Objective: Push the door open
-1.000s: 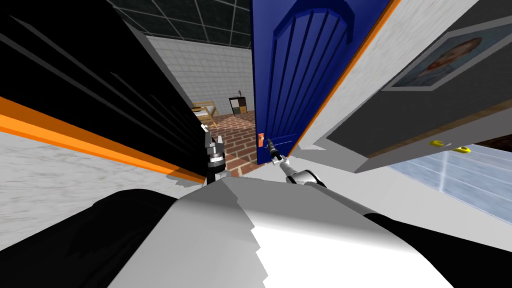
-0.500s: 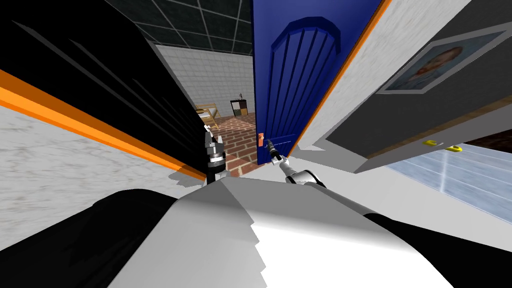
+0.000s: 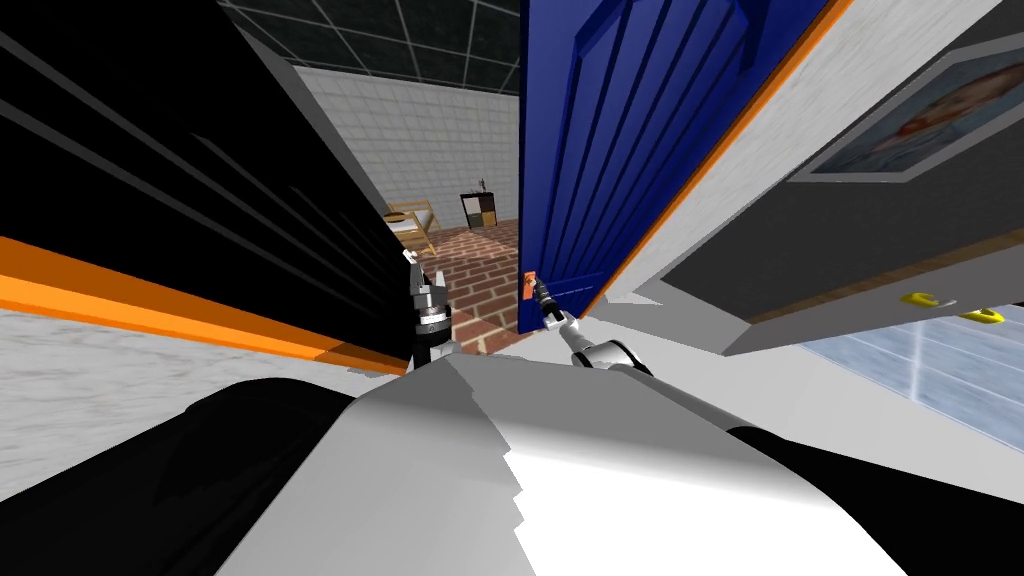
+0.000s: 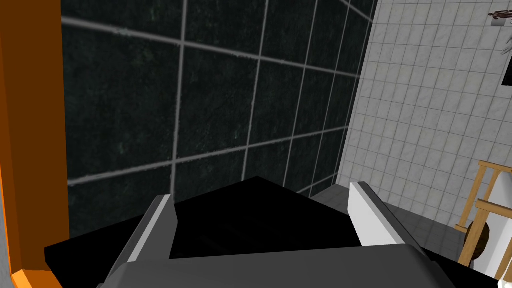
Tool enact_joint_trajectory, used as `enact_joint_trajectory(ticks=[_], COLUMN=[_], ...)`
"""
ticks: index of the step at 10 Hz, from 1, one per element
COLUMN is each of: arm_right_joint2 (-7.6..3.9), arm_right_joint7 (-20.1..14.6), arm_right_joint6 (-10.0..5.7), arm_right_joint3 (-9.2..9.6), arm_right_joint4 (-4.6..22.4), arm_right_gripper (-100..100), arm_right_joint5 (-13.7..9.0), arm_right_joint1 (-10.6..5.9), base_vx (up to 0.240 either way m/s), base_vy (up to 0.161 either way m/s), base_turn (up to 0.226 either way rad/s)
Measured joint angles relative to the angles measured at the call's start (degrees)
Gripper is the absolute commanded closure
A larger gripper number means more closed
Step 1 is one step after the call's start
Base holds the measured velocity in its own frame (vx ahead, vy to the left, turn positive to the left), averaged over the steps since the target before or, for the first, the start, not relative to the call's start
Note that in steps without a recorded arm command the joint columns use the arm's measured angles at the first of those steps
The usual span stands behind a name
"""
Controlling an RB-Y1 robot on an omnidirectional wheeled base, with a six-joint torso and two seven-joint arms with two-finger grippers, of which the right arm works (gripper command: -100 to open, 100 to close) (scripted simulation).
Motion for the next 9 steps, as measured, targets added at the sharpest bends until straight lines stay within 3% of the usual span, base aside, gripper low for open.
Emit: enact_joint_trajectory(ticks=[2,3,9], arm_right_joint2=[0.60,0.65,0.56], arm_right_joint7=[0.20,0.23,0.24], arm_right_joint6=[-0.26,-0.31,-0.18], arm_right_joint3=[-0.25,-0.27,-0.25], arm_right_joint4=[0.30,0.33,0.40], arm_right_gripper=[-100,100,100], arm_right_joint5=[-0.09,-0.09,-0.07], arm_right_joint1=[-0.09,-0.12,0.01], base_vx=[0.121,-0.010,0.002], base_vy=[0.038,-0.002,0.006], base_turn=[0.012,-0.004,-0.006])
